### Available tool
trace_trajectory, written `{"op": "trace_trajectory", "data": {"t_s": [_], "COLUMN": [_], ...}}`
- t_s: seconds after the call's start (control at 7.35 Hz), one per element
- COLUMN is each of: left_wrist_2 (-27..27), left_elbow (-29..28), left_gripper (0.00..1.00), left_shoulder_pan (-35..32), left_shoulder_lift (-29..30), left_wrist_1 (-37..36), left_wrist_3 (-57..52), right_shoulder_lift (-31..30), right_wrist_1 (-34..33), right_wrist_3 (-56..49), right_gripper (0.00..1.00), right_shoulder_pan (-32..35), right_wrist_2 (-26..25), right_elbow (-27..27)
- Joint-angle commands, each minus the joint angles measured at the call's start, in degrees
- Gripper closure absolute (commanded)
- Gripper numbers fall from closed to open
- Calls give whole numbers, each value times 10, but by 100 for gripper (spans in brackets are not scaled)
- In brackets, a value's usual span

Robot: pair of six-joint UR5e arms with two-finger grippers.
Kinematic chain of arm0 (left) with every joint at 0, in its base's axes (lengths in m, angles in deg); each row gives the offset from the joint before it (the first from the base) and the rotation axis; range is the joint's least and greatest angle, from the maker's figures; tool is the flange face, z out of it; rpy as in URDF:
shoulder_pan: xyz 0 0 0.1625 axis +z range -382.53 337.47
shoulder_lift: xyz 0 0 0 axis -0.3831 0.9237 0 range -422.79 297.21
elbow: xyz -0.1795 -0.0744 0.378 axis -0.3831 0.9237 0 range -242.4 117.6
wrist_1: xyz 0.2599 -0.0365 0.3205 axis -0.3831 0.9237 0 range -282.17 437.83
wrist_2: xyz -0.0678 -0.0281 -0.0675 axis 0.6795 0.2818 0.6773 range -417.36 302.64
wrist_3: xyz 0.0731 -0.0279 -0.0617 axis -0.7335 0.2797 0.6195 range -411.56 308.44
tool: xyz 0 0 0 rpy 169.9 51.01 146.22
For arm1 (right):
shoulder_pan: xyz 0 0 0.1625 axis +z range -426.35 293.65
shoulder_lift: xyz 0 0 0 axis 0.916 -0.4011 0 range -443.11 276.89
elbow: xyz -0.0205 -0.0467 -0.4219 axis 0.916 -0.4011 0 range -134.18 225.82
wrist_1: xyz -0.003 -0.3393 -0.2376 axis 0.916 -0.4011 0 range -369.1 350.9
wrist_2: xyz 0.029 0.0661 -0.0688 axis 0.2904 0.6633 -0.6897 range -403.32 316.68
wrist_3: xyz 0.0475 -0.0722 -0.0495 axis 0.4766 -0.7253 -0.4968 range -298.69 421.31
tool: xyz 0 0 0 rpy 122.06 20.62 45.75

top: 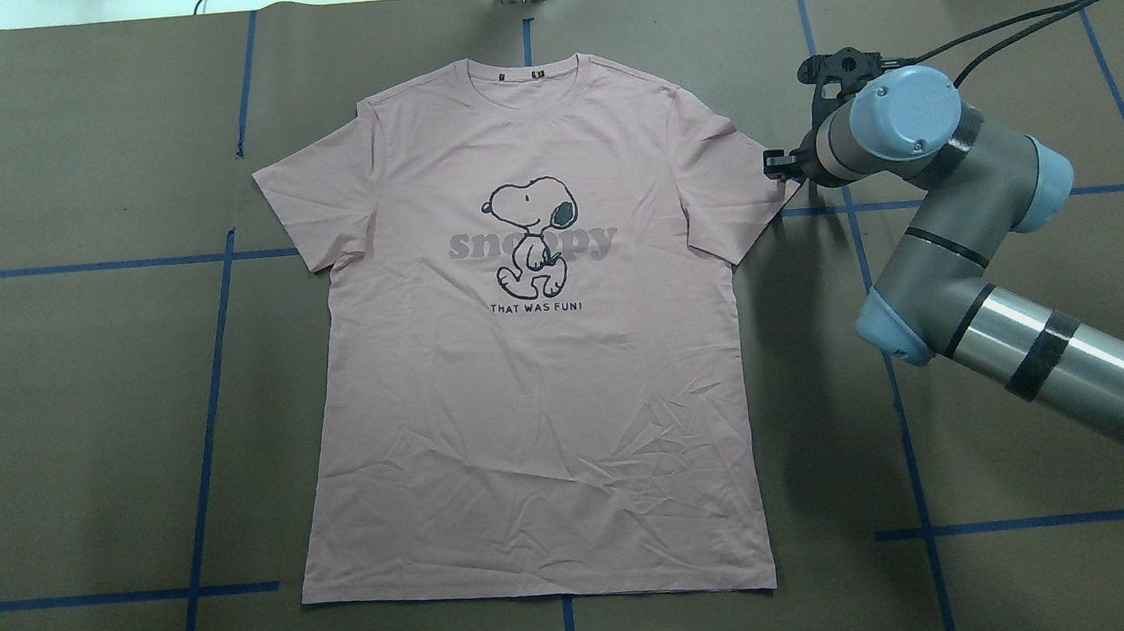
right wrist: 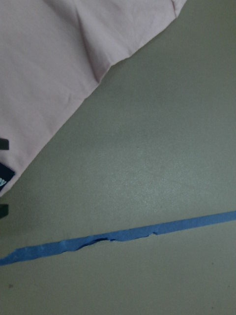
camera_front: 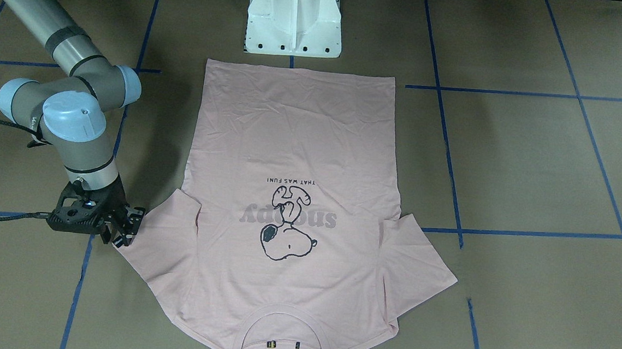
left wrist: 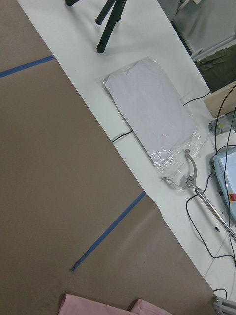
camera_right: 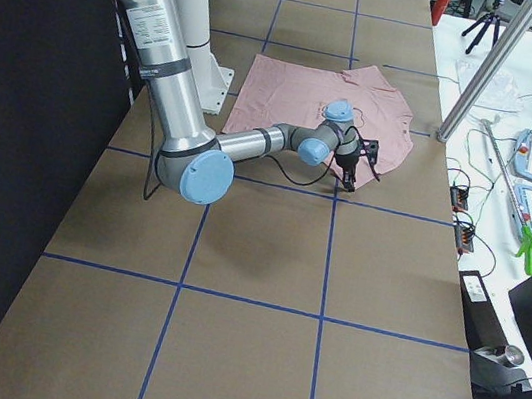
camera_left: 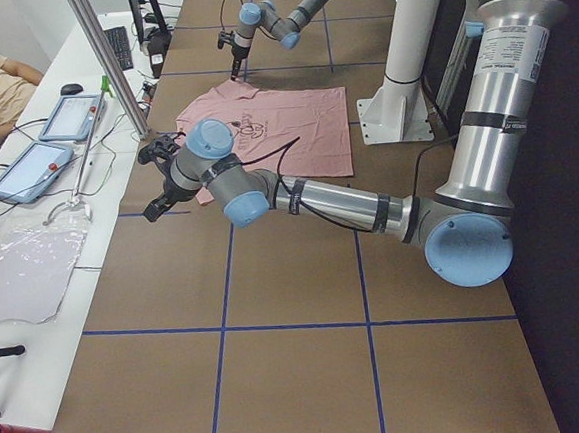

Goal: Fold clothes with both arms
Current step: 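Lower the right gripper and pinch the sleeve cuff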

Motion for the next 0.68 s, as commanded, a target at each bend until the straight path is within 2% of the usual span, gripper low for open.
{"op": "trace_trajectory", "data": {"t_s": [0.0,0.14,0.27,0.54], "left_wrist_2": [0,0,0,0], "left_elbow": [0,0,1,1], "left_gripper": [0,0,0,0], "left_shoulder_pan": [0,0,0,0], "left_shoulder_lift": [-2,-4,-4,-5], "left_wrist_1": [1,1,0,1], "left_wrist_3": [0,0,0,-1], "right_shoulder_lift": [0,0,1,18], "right_wrist_1": [0,0,0,-6], "right_wrist_3": [1,2,3,5], "right_gripper": [65,84,100,100], "right_shoulder_pan": [-1,-1,-1,1], "right_wrist_2": [-1,-1,-1,-1], "right_elbow": [-4,-4,-3,1]}}
